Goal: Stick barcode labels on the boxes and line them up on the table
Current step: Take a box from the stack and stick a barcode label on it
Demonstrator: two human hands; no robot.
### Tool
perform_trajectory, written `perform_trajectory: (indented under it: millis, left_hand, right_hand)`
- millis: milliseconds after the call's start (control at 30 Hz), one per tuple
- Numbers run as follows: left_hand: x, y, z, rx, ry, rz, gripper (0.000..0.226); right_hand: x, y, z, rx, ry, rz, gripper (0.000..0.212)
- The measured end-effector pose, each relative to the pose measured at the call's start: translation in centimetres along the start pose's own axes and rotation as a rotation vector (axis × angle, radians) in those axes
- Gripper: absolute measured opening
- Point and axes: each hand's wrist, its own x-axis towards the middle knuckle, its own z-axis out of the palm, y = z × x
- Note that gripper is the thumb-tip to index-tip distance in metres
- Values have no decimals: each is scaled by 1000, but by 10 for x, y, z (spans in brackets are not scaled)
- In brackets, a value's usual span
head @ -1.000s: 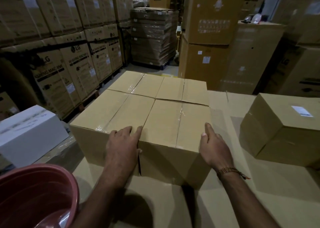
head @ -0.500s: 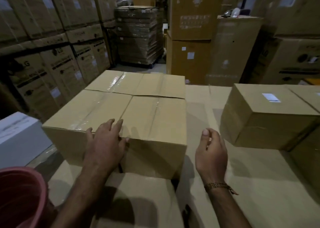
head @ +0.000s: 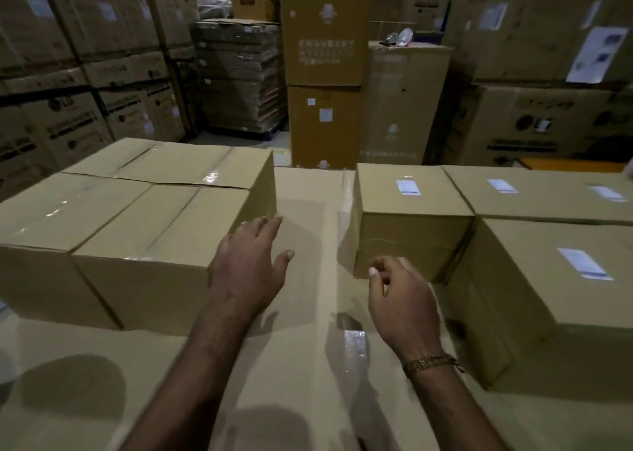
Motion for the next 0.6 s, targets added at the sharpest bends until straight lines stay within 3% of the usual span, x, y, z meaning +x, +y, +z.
perform_trajectory:
  millis: [133,300,500,600]
  left_hand:
    - [7,52,16,-77,38,58,58]
    - [39,96,40,-71,10,106,61]
    - [93,130,84,-120,-97,97,62]
    - [115,142,109,-17,-179,110,63]
  right_hand:
    - [24,38,-26,19,-16,16,12]
    - [72,66,-45,39,-25,47,17]
    - [143,98,-49,-140,-85,193,46]
    - [170,118,-41,-351,-156,242,65]
